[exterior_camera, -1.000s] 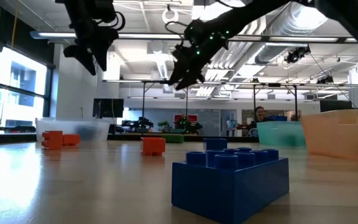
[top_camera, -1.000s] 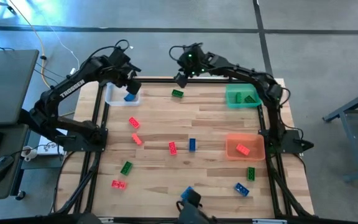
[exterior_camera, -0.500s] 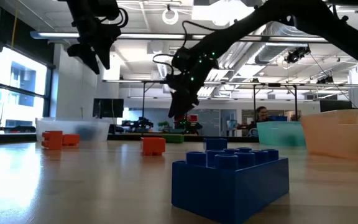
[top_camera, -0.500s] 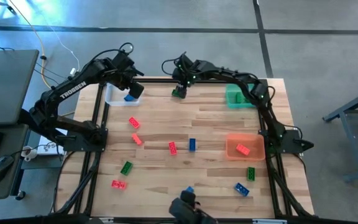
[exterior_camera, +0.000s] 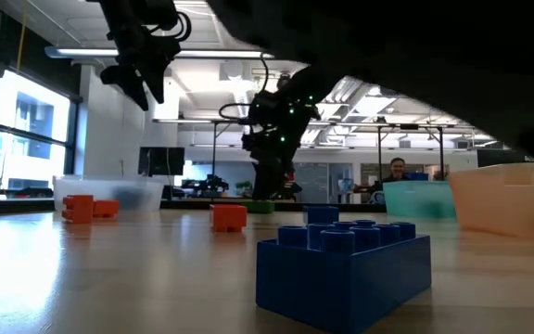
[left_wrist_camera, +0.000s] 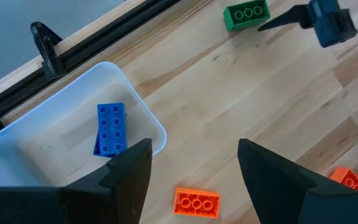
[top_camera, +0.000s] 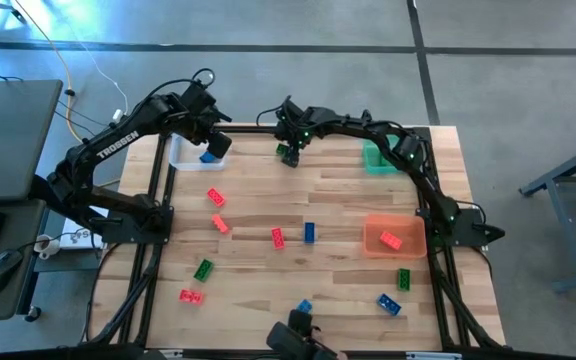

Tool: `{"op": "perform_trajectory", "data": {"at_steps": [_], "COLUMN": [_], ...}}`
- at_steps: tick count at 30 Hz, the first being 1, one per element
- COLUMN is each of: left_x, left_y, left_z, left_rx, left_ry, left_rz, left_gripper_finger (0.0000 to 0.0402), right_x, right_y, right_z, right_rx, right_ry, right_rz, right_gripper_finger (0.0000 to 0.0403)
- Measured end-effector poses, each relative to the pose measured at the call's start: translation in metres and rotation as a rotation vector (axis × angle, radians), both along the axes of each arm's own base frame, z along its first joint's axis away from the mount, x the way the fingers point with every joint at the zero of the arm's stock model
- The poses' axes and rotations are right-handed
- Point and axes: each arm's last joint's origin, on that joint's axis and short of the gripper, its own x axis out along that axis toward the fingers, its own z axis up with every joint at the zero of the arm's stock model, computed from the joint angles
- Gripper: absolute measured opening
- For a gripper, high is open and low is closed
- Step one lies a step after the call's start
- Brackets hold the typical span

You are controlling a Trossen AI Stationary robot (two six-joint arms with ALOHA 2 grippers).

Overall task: Sort & place blocks by color
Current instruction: Put the green game piece into the green bin

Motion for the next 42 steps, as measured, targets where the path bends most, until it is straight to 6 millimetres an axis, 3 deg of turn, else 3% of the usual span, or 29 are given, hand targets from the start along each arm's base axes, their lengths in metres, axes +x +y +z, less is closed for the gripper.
{"op": "perform_trajectory", "data": {"at_steps": [9, 20, 26, 30, 36, 42], "left_x": [0.0, 0.0, 0.0, 0.0, 0.0, 0.0], "left_y": [0.001, 0.001, 0.001, 0.001, 0.001, 0.001], "left_z": [0.0, 0.0, 0.0, 0.0, 0.0, 0.0], "left_rx": [0.006, 0.006, 0.016, 0.016, 0.02, 0.027], "left_ry": [-0.004, -0.004, 0.009, 0.009, 0.014, 0.021], "left_rz": [0.0, 0.0, -0.034, -0.034, -0.047, -0.068], "left_gripper_finger": [0.0223, 0.0223, 0.0223, 0.0223, 0.0223, 0.0223], "right_x": [0.002, 0.005, 0.004, 0.003, 0.005, 0.008], "right_y": [0.002, 0.009, 0.009, 0.009, 0.009, 0.028], "right_z": [-0.011, -0.011, -0.008, 0.007, 0.053, 0.092], "right_rx": [-0.011, 0.072, 0.072, 0.051, 0.044, -0.035], "right_ry": [0.037, 0.017, 0.046, 0.1, 0.098, 0.126], "right_rz": [-0.007, -0.047, -0.114, -0.134, -0.174, -0.205], "right_gripper_finger": [0.0246, 0.0109, 0.0099, 0.0099, 0.0099, 0.0099]}}
